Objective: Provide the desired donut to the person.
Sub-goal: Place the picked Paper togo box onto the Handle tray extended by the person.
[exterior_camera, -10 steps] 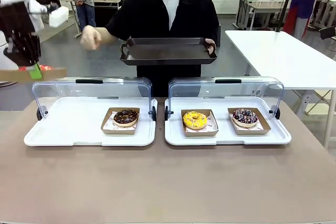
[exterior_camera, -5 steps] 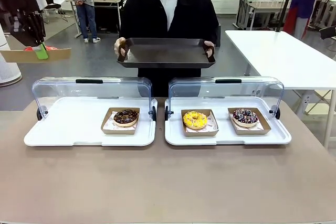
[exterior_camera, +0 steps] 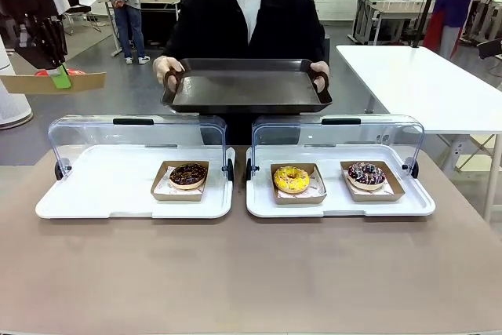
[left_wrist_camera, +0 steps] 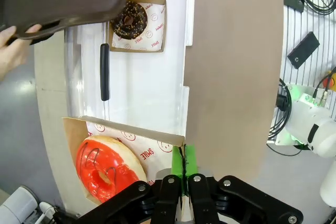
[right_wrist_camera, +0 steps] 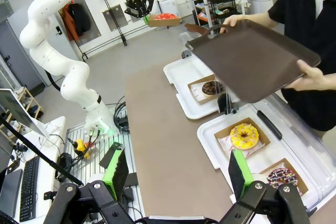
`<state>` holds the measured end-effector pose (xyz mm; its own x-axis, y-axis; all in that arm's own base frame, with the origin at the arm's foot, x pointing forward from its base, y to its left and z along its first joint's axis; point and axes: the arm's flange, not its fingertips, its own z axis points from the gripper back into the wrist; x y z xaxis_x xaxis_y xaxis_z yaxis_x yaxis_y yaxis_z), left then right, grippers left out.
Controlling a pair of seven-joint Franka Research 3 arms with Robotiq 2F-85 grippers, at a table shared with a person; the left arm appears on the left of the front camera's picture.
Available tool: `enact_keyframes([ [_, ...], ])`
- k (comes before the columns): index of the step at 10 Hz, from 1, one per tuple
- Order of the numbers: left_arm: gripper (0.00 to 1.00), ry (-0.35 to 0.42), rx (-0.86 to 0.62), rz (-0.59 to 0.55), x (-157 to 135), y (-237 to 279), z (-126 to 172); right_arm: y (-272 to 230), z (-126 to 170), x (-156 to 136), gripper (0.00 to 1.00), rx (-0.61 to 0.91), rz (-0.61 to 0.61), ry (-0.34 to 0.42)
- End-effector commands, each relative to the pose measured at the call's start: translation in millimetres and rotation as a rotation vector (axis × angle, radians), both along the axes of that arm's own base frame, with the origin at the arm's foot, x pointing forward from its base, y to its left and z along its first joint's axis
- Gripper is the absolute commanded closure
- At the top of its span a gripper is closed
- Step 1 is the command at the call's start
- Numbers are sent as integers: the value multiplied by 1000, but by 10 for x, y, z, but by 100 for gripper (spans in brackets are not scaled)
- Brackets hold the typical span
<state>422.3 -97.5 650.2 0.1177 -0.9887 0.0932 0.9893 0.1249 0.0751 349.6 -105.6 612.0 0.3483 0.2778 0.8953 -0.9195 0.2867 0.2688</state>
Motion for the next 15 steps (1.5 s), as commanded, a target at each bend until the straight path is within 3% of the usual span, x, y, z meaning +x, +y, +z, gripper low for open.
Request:
enact_keyframes([
  [1,100,-4,-1,-1,-47,7,0,5,11,17,0,16,8,-17],
  [5,99,-29,16,-22,-69,-85,98,5,11,17,0,16,8,-17],
  [7,99,-53,39,-114,-36,-547,323,5,11,17,0,16,8,-17],
  [8,99,-76,73,-236,139,-1174,553,5,11,17,0,16,8,-17],
  [12,99,-74,74,-302,311,-1633,592,5,11,17,0,16,8,-17],
  [15,99,-60,87,-336,535,-2045,459,5,11,17,0,16,8,-17],
])
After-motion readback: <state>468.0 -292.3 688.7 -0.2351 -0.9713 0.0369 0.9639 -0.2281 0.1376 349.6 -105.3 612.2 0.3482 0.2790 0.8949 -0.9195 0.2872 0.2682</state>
